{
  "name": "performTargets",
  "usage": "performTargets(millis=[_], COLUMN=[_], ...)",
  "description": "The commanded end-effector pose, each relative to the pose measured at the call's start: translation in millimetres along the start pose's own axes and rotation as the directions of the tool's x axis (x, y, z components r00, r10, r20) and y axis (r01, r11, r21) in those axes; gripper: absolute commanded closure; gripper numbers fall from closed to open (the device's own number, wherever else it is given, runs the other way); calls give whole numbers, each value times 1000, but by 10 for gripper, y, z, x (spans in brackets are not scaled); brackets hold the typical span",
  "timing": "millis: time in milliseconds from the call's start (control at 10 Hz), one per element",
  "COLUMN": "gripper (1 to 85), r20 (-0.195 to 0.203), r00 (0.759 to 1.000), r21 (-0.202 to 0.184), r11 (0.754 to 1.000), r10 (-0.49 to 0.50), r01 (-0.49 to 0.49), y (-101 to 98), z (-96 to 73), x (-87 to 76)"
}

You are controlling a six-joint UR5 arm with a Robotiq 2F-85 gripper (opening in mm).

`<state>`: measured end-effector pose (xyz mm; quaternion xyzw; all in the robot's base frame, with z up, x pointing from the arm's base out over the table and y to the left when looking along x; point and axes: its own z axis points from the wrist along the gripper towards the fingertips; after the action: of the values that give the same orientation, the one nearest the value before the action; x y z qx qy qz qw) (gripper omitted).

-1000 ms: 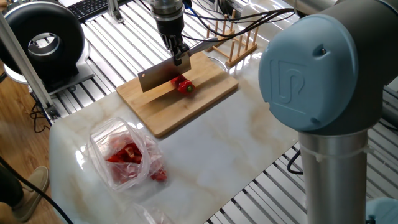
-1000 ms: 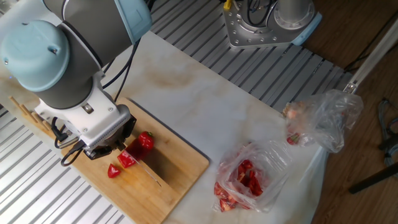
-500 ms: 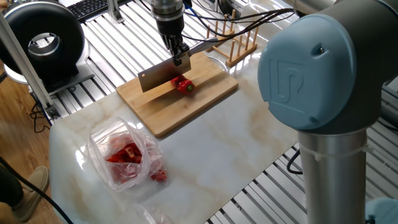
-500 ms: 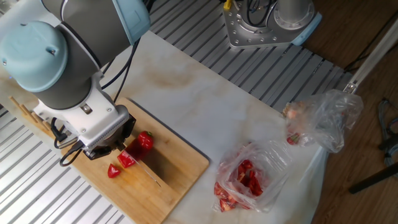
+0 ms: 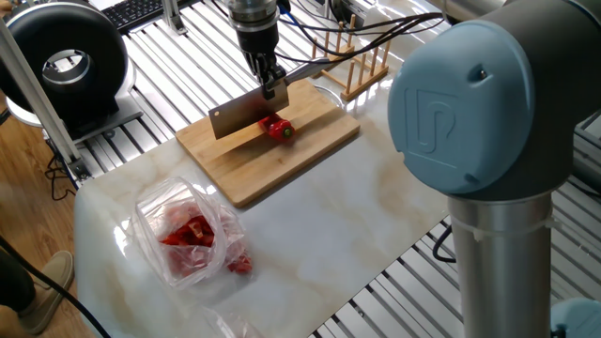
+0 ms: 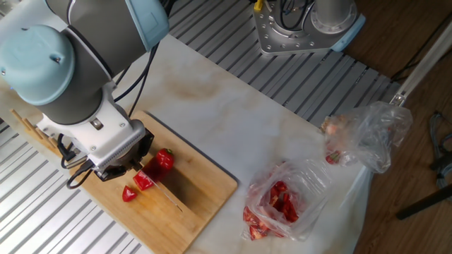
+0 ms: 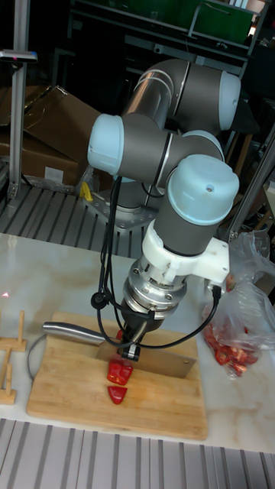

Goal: Chop the chili peppers

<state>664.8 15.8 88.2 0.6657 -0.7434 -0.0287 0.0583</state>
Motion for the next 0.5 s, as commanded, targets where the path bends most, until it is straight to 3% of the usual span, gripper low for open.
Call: performTargets(millis=[0,400], gripper=[843,843], r20=[15,11], r00=[1000,1000], r21=[-5,-3], r11=[1000,1000], r10=[3,3], r01=[-3,-3], y=[0,-21], z=[-10,20], x=[-18,-6])
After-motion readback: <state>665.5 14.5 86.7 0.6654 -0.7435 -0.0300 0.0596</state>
